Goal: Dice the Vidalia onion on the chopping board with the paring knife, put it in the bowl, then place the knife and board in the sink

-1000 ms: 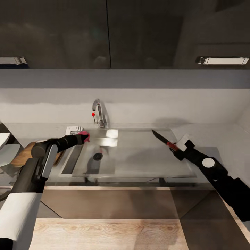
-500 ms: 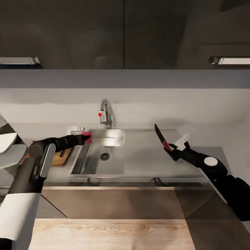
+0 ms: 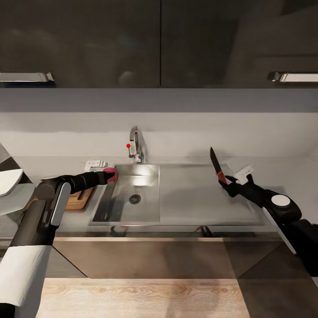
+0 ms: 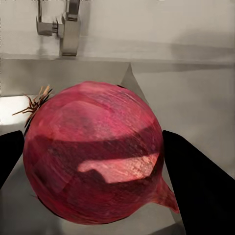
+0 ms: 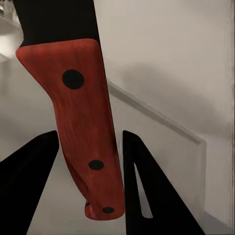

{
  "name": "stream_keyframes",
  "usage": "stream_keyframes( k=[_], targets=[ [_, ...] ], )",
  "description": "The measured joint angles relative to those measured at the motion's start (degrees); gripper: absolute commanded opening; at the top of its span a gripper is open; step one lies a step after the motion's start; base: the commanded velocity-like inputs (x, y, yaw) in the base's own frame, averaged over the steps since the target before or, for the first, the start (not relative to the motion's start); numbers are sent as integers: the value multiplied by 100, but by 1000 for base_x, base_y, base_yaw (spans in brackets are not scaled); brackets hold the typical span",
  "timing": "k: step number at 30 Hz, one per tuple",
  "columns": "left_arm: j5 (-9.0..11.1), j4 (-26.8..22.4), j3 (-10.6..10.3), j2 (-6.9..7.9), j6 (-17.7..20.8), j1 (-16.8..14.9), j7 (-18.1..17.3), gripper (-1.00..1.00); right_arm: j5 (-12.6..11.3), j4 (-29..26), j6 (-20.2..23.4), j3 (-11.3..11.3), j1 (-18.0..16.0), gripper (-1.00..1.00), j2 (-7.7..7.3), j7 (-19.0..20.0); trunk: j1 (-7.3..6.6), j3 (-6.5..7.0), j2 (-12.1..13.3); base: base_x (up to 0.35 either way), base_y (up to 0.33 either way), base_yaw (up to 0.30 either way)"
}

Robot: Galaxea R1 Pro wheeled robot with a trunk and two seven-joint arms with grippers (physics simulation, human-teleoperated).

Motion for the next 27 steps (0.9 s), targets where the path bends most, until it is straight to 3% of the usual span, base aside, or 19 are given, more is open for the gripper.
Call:
stream_keyframes(
  k=[4,7,9,11,14,15,27],
  targets=[
    [-3,-2,4,-1,2,-1,0,-100,-6,-5,0,-332,1,-100,-1,5,0,0,0,0,244,0],
    [-3,0,2,-1,2,-2,0,-100,-9,-7,1,-365,1,-100,0,8,0,0,0,0,275,0],
    [-3,13,-2,-1,2,1,0,-100,-12,-8,62,-809,0,-100,-1,17,0,0,0,0,264,0],
    [-4,16,-2,-1,2,0,0,-100,-20,-8,164,-1061,0,-100,-1,77,0,0,0,0,228,0],
    [-3,19,-3,0,2,1,0,-100,-30,-8,324,-1262,1,-100,-2,327,0,0,0,0,212,0],
    [-4,22,-3,-1,2,-1,0,-100,-33,-8,382,-1324,0,-100,-4,577,0,0,0,0,218,0],
    [-2,39,-3,-2,2,4,0,-100,-31,-8,397,-1367,2,-100,-4,784,-1,0,0,14,171,0]
  ],
)
